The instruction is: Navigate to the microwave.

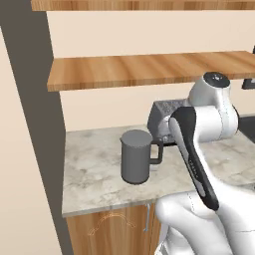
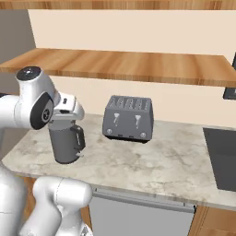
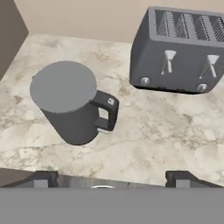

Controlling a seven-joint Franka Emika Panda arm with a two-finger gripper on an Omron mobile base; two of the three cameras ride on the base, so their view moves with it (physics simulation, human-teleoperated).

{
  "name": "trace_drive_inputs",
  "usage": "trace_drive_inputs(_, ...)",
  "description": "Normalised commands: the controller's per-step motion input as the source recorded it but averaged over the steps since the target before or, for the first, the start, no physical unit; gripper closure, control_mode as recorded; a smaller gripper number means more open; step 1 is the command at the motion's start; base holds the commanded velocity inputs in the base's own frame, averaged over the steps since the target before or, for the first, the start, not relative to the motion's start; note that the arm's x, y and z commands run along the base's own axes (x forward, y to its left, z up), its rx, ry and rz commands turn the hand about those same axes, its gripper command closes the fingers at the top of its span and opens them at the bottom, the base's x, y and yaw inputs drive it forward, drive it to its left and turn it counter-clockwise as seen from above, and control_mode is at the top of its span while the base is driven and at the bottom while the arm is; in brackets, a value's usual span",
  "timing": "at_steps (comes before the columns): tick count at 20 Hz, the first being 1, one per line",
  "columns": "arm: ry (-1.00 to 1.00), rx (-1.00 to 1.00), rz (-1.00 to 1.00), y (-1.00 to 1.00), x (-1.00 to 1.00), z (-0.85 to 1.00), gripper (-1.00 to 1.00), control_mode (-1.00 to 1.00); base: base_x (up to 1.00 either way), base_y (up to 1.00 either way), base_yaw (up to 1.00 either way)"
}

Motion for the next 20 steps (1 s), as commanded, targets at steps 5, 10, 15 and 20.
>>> trace_drive_inputs(5, -0.3, -0.03, 0.0, 0.0, -0.63, 0.09, -1.0, -1.0, 0.0, 0.0, 0.0)
trace_drive_inputs(10, -0.12, -0.01, 0.0, -0.04, -0.16, 0.06, -1.0, 1.0, -0.36, -0.36, 0.0)
trace_drive_inputs(15, 0.0, 0.0, 0.0, 0.0, 0.0, 0.0, -1.0, 1.0, -0.75, -1.0, -0.09)
trace_drive_inputs(20, 0.0, 0.0, 0.0, 0.0, 0.0, 0.0, -1.0, 1.0, -0.44, -1.0, -0.33)
